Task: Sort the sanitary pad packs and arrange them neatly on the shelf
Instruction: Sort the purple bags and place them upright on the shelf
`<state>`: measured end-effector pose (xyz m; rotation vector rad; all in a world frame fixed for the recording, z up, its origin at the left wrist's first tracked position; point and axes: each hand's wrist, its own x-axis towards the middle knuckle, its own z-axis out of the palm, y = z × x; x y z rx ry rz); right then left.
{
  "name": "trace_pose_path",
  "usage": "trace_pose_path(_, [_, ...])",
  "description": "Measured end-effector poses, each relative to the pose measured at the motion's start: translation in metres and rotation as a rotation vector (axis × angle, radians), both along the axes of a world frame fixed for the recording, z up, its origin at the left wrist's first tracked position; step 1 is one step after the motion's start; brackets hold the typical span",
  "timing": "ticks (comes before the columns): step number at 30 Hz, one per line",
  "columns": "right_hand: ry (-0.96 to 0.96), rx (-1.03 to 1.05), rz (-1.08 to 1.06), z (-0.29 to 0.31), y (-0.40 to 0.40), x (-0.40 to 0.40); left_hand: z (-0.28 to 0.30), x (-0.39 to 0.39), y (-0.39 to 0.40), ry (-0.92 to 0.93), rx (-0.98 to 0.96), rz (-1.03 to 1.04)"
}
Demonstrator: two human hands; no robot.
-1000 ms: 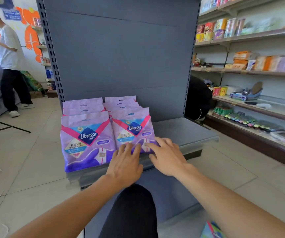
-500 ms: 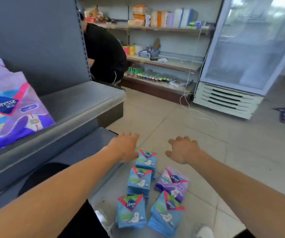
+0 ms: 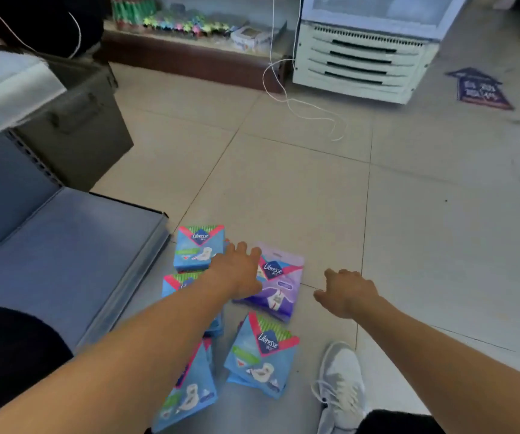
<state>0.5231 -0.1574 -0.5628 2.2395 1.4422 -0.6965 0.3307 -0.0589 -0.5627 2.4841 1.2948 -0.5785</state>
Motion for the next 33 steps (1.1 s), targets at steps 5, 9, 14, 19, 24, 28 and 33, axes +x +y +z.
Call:
trace_pose_path(5, [0.118,-0.019,-0.123,-0.073,0.037,-0.003,-0.067,0.032,0.022,0.073,-0.097,0.000])
trace_pose_path(9, [0.196,-0.043,-0.161,-0.113,0.065,-0.011,-0.102,0.050,0.032,0.111,-0.165,0.027])
trace_pose_path(14, [0.222,-0.070,-0.186,-0.145,0.078,-0.018,-0.138,0.059,0.042,0.144,-0.213,0.072])
trace_pose_path(19, [0.376,-0.059,-0.302,-0.155,0.080,-0.018,-0.154,0.055,0.048,0.083,-0.333,0.161])
trace_pose_path(24, [0.490,-0.052,-0.359,-0.152,0.080,-0.014,-0.154,0.059,0.043,0.004,-0.376,0.182])
trace_pose_path(28, [0.460,-0.016,-0.347,-0.147,0.075,-0.011,-0.143,0.064,0.033,-0.011,-0.414,0.170])
trace_pose_path(33, [0.416,0.064,-0.348,-0.116,0.072,-0.011,-0.115,0.062,0.023,-0.168,-0.354,0.259])
